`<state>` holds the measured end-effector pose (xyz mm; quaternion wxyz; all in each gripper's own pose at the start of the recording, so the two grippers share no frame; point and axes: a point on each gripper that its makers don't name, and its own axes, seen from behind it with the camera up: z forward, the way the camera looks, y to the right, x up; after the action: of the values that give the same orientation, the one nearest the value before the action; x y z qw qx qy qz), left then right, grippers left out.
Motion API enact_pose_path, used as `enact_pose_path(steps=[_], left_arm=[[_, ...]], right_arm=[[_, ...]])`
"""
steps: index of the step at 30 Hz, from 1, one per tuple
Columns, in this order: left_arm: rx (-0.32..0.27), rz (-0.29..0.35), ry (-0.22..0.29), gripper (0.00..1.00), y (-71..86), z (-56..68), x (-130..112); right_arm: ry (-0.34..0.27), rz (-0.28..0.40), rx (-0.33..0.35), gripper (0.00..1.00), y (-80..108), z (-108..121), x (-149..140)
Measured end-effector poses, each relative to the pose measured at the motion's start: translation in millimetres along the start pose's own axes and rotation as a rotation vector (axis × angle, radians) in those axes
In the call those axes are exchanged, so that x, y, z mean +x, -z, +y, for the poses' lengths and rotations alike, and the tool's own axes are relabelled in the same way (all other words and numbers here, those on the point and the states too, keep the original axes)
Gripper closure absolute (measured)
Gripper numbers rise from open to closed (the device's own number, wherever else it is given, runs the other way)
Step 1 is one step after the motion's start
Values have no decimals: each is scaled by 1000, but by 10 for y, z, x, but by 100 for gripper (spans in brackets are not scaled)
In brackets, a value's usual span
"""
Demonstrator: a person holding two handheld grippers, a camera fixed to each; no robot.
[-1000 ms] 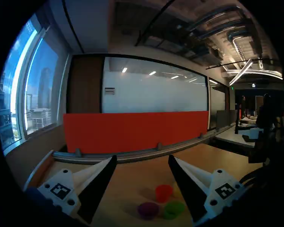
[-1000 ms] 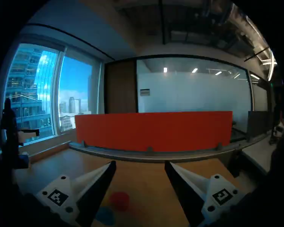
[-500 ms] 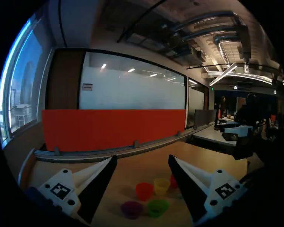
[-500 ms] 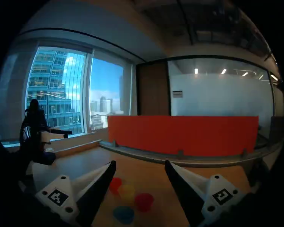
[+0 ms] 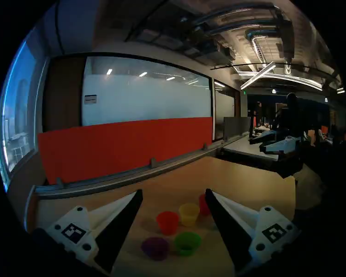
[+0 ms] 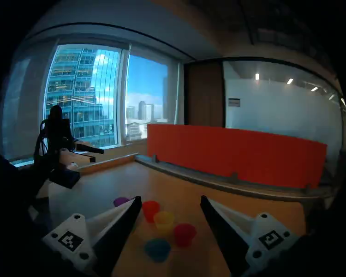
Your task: Pour water
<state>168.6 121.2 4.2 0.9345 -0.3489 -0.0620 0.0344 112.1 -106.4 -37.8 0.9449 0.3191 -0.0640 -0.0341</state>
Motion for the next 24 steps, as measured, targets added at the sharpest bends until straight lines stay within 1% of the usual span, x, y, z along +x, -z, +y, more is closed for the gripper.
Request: enact_pose_path(steps=[5, 11, 17, 24], left_arm=[[-31, -30, -12, 0, -42, 65, -96], [-56, -47, -16, 0, -89, 101, -182], [-73, -86, -26, 0, -141, 90, -373], [-111, -133, -59, 0, -205, 160, -596]], right_arm=[[17, -39, 23, 1, -19, -46, -96], [15, -71, 51, 1, -45, -93, -224], [17, -110, 74, 1, -100, -99, -389], [38, -154, 109, 1, -164, -129, -584]])
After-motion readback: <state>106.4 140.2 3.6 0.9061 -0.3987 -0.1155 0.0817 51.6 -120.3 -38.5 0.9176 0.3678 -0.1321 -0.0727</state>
